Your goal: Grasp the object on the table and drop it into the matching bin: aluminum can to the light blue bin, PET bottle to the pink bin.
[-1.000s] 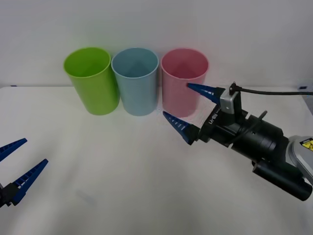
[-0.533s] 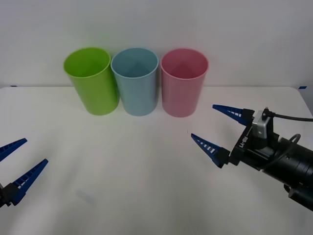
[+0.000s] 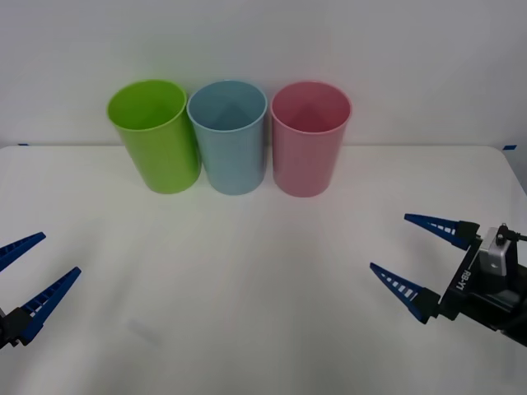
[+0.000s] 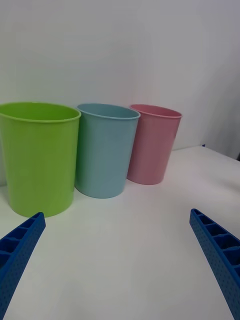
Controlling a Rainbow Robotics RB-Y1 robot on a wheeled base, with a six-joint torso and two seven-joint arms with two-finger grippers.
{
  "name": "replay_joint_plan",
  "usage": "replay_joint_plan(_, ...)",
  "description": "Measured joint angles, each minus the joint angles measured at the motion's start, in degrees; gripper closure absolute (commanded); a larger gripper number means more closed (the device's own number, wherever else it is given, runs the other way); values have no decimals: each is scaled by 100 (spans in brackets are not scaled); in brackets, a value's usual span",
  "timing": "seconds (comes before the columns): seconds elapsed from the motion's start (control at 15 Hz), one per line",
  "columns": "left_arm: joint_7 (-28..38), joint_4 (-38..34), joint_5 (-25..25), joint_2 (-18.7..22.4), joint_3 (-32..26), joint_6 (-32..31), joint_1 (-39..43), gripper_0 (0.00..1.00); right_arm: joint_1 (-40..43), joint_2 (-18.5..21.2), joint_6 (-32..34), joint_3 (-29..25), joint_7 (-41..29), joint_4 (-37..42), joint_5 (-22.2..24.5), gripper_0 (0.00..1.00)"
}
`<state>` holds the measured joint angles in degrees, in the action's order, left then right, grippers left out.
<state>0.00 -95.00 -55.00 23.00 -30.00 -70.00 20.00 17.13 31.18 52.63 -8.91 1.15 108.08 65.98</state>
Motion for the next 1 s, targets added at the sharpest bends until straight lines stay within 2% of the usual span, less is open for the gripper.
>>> replay_joint_plan(0.4, 0, 0, 0, 0, 0, 0, 0, 0, 332, -267, 989, -733, 12, -442, 1, 0)
replay_joint_plan(1.0, 0, 0, 0, 0, 0, 0, 0, 0, 811, -270, 1207, -1026, 85, -655, -206, 0)
